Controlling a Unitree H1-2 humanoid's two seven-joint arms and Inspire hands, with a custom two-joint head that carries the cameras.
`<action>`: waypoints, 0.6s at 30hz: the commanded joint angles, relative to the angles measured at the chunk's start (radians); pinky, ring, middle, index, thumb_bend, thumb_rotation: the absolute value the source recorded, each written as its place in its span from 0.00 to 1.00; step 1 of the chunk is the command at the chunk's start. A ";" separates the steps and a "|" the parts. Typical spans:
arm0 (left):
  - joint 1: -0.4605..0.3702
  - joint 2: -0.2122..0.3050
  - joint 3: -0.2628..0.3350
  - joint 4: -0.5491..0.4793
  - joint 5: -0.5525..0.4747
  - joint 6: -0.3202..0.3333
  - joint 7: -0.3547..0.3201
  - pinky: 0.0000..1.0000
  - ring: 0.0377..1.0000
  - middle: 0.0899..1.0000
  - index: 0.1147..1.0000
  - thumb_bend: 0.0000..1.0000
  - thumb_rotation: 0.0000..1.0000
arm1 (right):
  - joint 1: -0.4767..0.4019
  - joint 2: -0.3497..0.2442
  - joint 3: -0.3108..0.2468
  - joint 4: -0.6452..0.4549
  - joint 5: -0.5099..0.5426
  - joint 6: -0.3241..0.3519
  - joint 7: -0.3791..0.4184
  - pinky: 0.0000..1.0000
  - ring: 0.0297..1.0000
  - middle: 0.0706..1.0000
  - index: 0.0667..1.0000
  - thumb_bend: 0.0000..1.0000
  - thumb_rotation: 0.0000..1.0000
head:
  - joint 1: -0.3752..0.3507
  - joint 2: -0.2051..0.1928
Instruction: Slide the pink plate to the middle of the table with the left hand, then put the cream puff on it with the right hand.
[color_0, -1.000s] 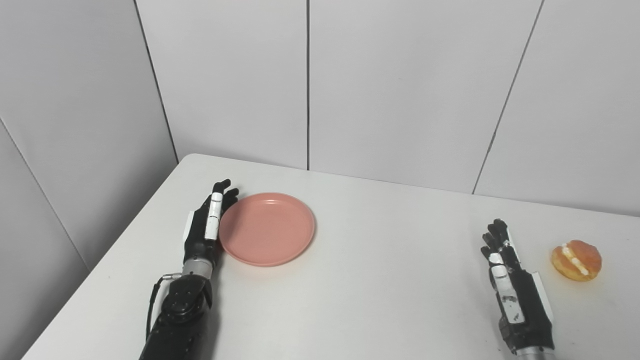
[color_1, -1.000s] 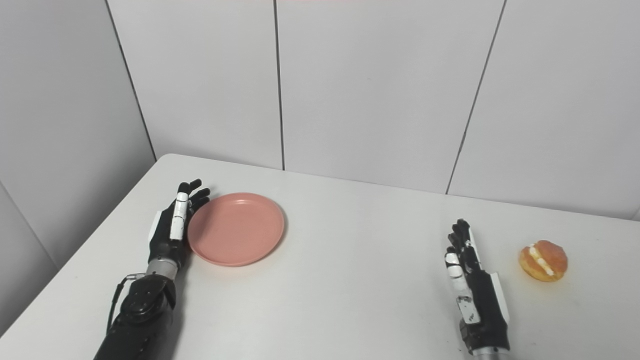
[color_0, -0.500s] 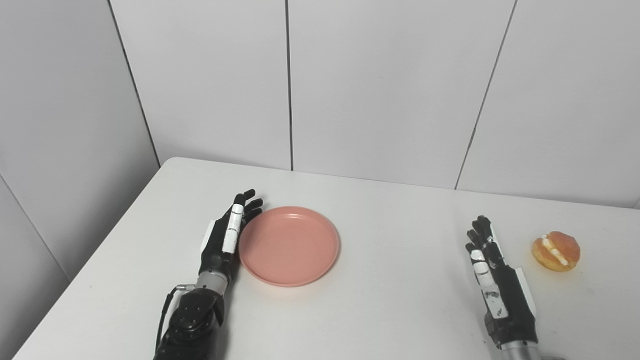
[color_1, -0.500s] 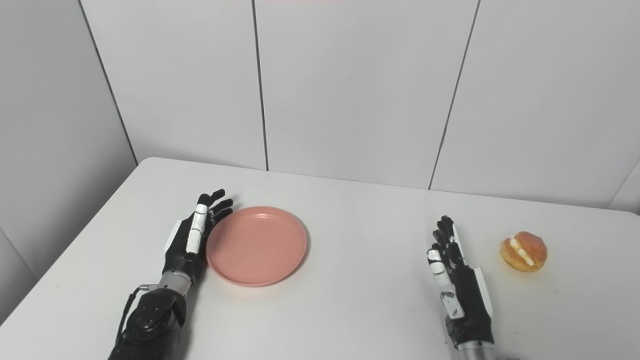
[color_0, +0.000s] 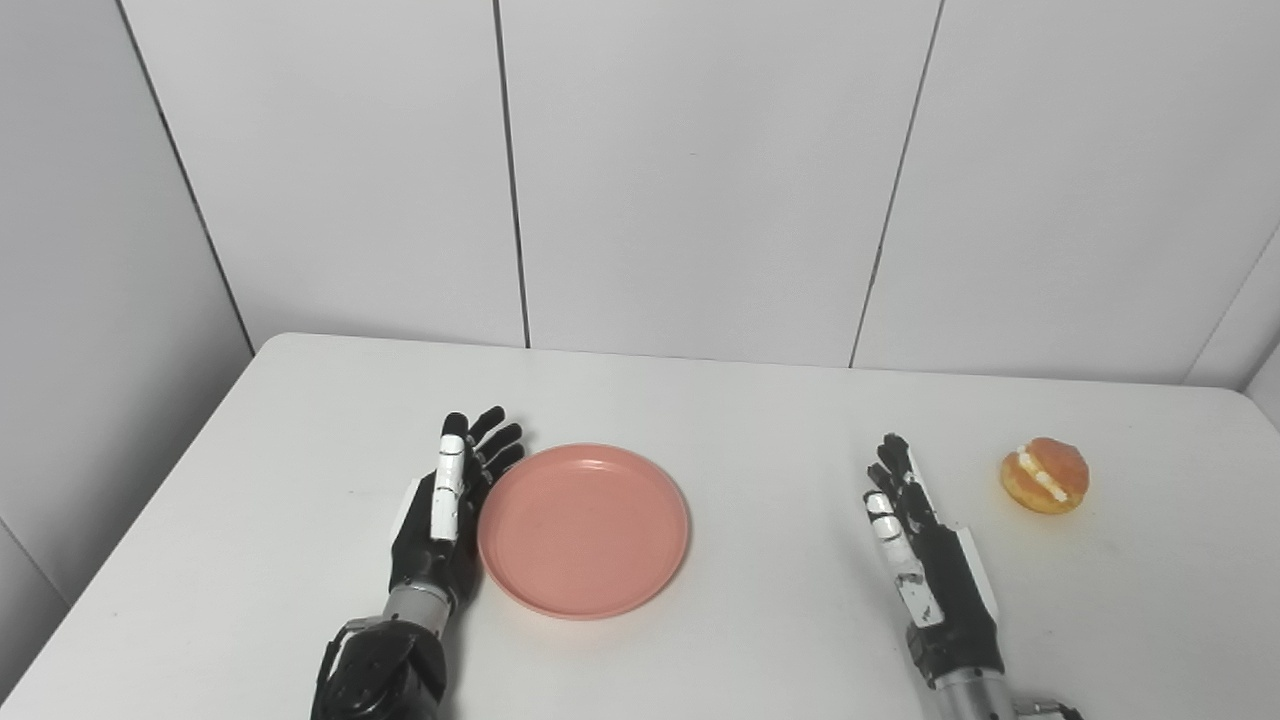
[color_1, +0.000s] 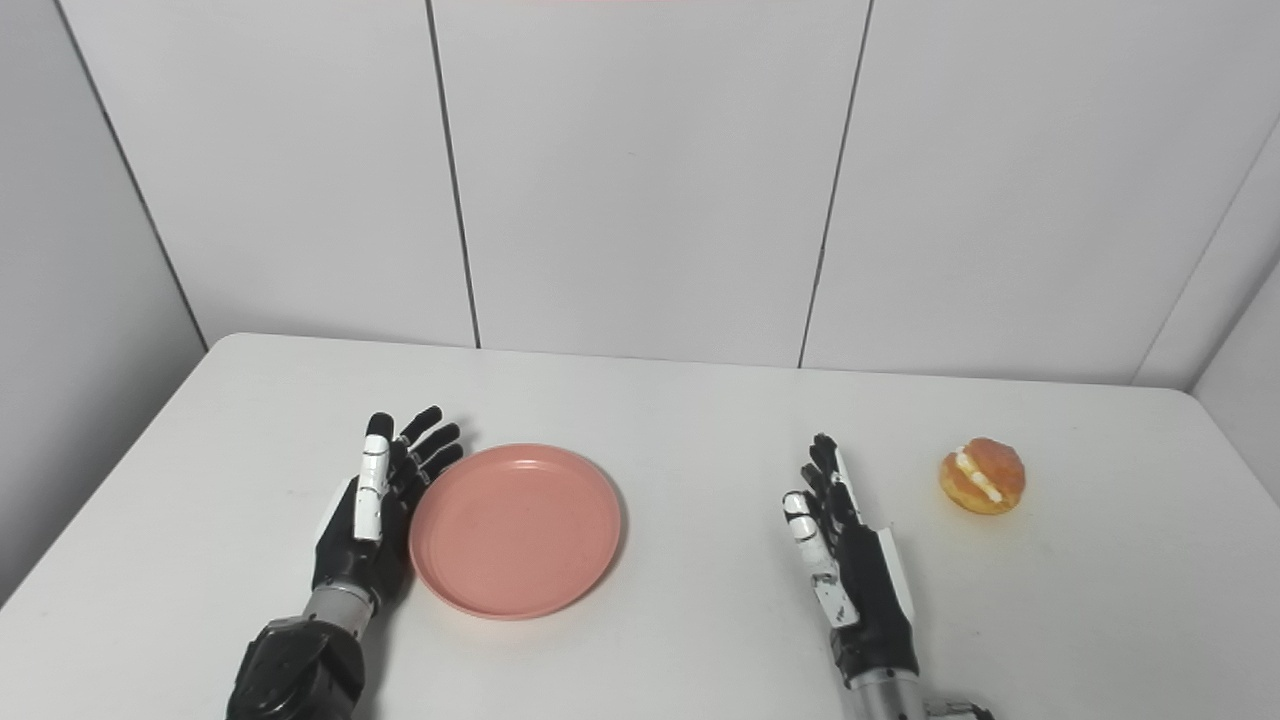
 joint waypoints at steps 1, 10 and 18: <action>0.005 -0.007 -0.017 -0.027 0.008 -0.010 -0.020 0.91 0.89 0.87 0.85 0.71 1.00 | 0.025 0.012 0.009 0.024 -0.009 0.016 -0.008 0.96 0.97 0.99 0.99 0.60 0.84 | -0.003 0.003; 0.062 -0.033 -0.071 -0.087 0.039 -0.011 -0.036 0.91 0.88 0.86 0.85 0.68 1.00 | 0.018 0.033 0.025 -0.003 -0.025 0.047 -0.018 0.96 0.95 0.98 0.98 0.59 0.87 | -0.104 0.036; 0.108 -0.039 -0.093 -0.118 0.048 -0.034 -0.056 0.88 0.87 0.85 0.83 0.70 0.92 | 0.012 0.066 0.033 -0.017 -0.069 0.085 -0.058 0.94 0.95 0.97 0.97 0.60 0.86 | -0.158 0.047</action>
